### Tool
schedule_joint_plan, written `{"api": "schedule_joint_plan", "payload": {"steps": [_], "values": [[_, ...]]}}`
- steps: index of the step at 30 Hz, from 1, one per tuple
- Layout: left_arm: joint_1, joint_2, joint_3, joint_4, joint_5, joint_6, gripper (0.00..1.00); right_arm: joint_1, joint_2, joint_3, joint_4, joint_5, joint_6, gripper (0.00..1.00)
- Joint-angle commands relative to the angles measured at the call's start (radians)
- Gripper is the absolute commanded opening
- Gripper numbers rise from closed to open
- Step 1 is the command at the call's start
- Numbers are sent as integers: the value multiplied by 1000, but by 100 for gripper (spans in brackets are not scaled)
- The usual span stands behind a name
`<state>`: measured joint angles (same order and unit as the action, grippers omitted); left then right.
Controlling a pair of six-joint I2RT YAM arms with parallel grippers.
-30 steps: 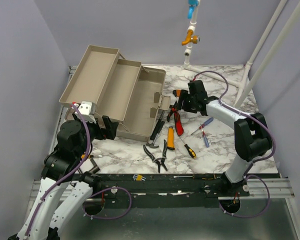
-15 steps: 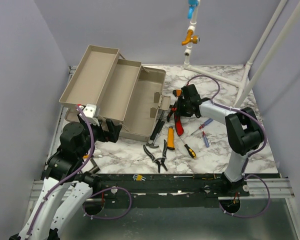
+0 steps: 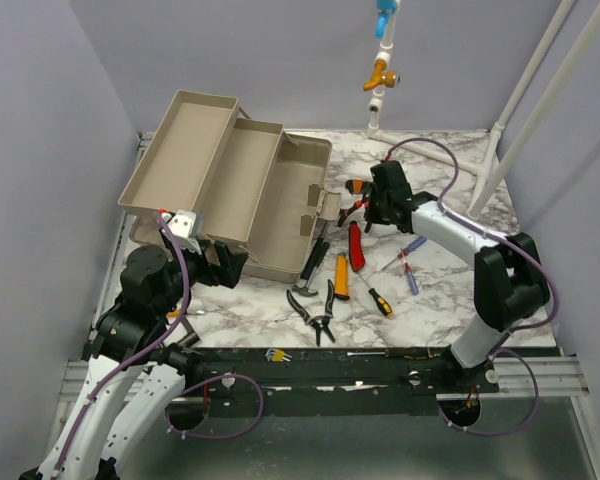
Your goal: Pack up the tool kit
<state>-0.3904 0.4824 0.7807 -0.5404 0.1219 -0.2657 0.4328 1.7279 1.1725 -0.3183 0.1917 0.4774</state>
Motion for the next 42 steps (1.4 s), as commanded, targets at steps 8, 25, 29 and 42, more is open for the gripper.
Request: {"api": "schedule_joint_plan", "payload": {"steps": [8,25,29,42], "values": [[0,-42,-21,34,42,17,99,11,-270,27,79,-95,-78,1],[2,-85,-41,53,64,13,98,358,135,428,-65,154,81,1],[1,-88,-43,56,68,13,98,402,216,475,-71,172,103,3],[2,-95,-47,52,62,13,98,423,329,417,70,51,127,23]]}}
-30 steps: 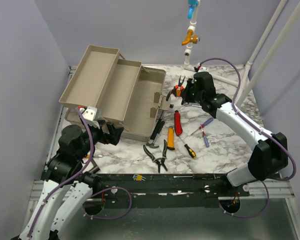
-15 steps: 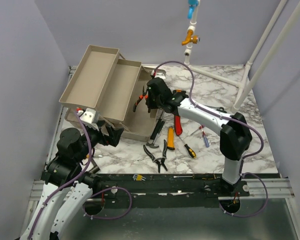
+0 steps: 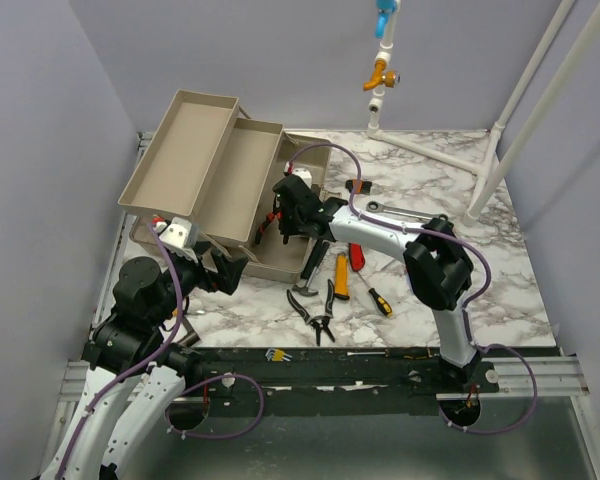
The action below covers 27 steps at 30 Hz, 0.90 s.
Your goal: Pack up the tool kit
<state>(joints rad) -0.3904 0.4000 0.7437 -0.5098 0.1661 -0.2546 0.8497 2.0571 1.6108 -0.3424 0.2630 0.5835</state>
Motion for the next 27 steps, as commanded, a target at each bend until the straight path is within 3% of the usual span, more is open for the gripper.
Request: {"api": "schedule_joint_plan", "payload": {"steps": [1,5,12,16,22,27], "values": [[2,-13,-10,21,18,2,98,6,-9,-29,101,-21,20,25],[2,-7,-10,22,16,2,98,6,-53,-38,104,-5,2,39],[2,20,-11,16,32,0,98,6,-186,-81,49,103,-48,41],[3,68,1,7,75,0,99,5,-288,-162,35,183,-86,48],[2,85,5,4,111,6,99,-12,-430,-319,5,301,-103,49],[2,71,-2,11,123,8,99,-21,-572,-462,1,330,-88,68]]}}
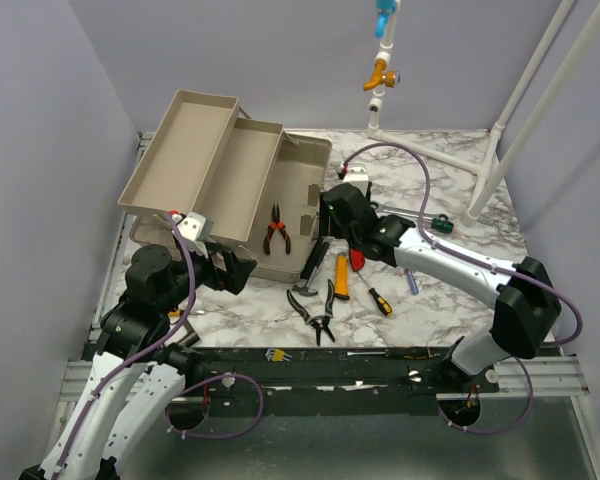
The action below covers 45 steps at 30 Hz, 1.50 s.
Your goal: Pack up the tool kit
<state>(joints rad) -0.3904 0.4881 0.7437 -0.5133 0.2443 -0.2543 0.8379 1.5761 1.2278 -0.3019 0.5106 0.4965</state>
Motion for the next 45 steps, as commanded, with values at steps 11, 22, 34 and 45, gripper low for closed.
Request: {"api": "schedule_joint_plan", "payload": {"steps": [11,22,34,45], "values": [[2,-20,-4,13,54,9,99,-136,-1,-174,-86,-76,80,78],[2,-25,-7,12,44,10,99,-189,150,-198,-7,-114,110,63],[2,-23,-6,13,47,13,99,-231,197,-215,35,-153,108,45],[2,-34,-4,19,48,16,99,-230,-101,-194,80,-167,69,17]]}}
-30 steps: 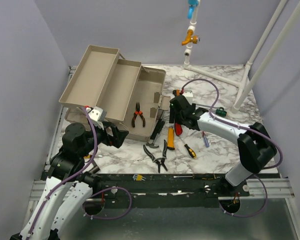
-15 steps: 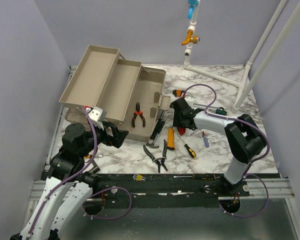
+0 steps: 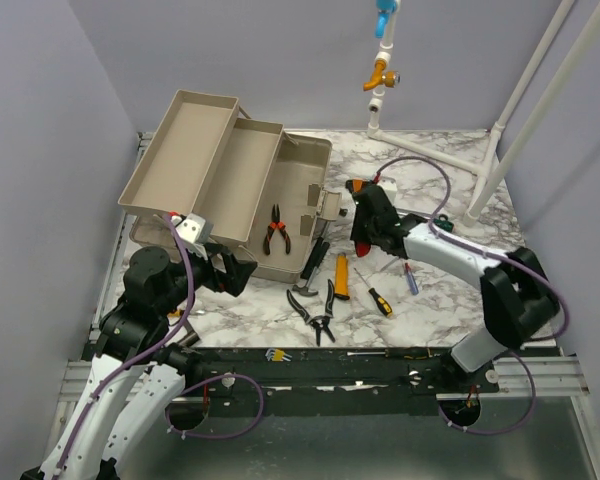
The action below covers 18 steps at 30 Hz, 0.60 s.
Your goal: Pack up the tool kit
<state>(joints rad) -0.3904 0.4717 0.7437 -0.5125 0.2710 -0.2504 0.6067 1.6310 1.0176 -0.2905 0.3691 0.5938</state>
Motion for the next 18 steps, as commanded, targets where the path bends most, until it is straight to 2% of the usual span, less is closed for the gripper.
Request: {"api": "schedule_joint_plan", "payload": {"steps": [1,5,8,11,14,18], "values": [[4,-20,-4,18,20,13,99,1,-192,15,94,-58,-40,17],[7,-47,-10,23,2,13,99,0,-244,33,224,-268,-5,13],[12,-61,-10,23,-37,6,99,4,-189,95,320,-440,60,9],[18,-78,-4,1,-163,-25,99,25,-86,172,407,-548,128,10],[22,-105,0,-21,-328,-59,99,58,30,256,481,-599,183,10],[26,-161,-13,-15,-401,-66,99,122,158,404,487,-571,206,10]]}}
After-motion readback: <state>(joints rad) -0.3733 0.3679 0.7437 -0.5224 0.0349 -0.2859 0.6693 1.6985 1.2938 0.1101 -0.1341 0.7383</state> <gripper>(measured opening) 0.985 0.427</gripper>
